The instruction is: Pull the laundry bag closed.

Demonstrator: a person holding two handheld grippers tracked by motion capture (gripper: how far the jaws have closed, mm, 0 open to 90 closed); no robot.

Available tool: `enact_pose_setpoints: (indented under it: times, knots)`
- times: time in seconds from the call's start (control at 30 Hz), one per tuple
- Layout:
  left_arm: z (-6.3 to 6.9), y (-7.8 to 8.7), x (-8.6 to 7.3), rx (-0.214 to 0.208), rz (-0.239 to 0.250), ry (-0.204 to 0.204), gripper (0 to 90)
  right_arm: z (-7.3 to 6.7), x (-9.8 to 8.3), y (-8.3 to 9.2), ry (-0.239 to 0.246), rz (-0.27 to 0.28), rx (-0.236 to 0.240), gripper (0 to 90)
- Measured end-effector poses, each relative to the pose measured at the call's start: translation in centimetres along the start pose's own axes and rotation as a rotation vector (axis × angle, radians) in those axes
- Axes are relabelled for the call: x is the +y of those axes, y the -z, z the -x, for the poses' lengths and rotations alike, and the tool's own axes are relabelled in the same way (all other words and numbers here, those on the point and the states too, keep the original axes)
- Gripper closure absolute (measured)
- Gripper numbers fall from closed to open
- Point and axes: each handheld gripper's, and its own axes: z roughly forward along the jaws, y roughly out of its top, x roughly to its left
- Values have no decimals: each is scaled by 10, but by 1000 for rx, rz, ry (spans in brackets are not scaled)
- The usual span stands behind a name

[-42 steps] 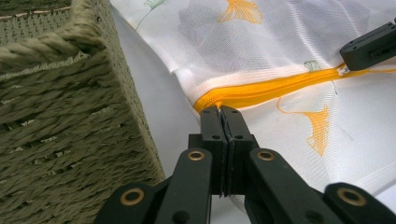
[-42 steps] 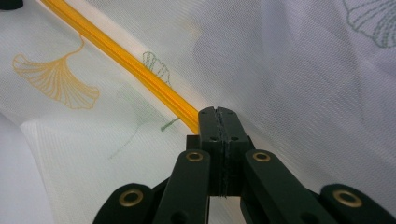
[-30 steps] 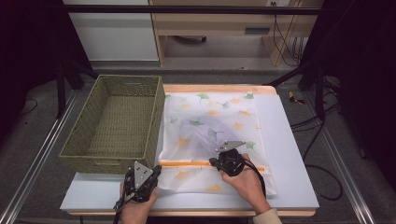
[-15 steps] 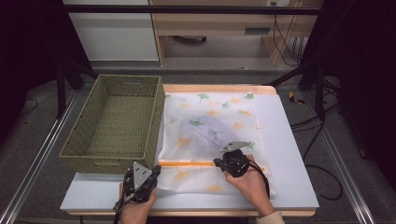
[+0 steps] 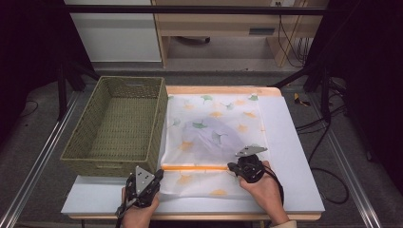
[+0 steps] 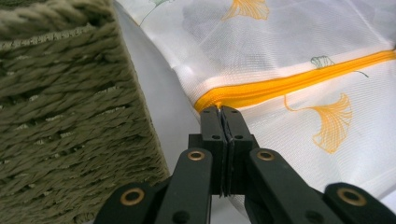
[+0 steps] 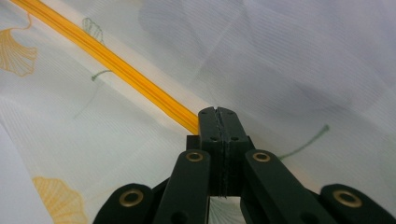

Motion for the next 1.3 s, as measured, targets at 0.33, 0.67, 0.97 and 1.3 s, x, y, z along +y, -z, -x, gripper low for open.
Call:
enact_pose_setpoints:
  times: [0.33, 0.67, 0.97, 1.3]
  knots:
    - [-1, 1, 0, -1, 2, 1, 892, 6, -6, 4, -18, 5, -11, 900]
    - [-2, -1, -3, 1, 5, 0, 892, 18, -16, 13, -47, 8, -35, 900]
    - [-4, -1, -3, 2, 6, 1, 891, 25, -24, 17, -76, 20, -42, 900]
    - [-4, -1, -5, -2, 8, 5, 892, 32, -31, 22, -80, 16, -66, 900]
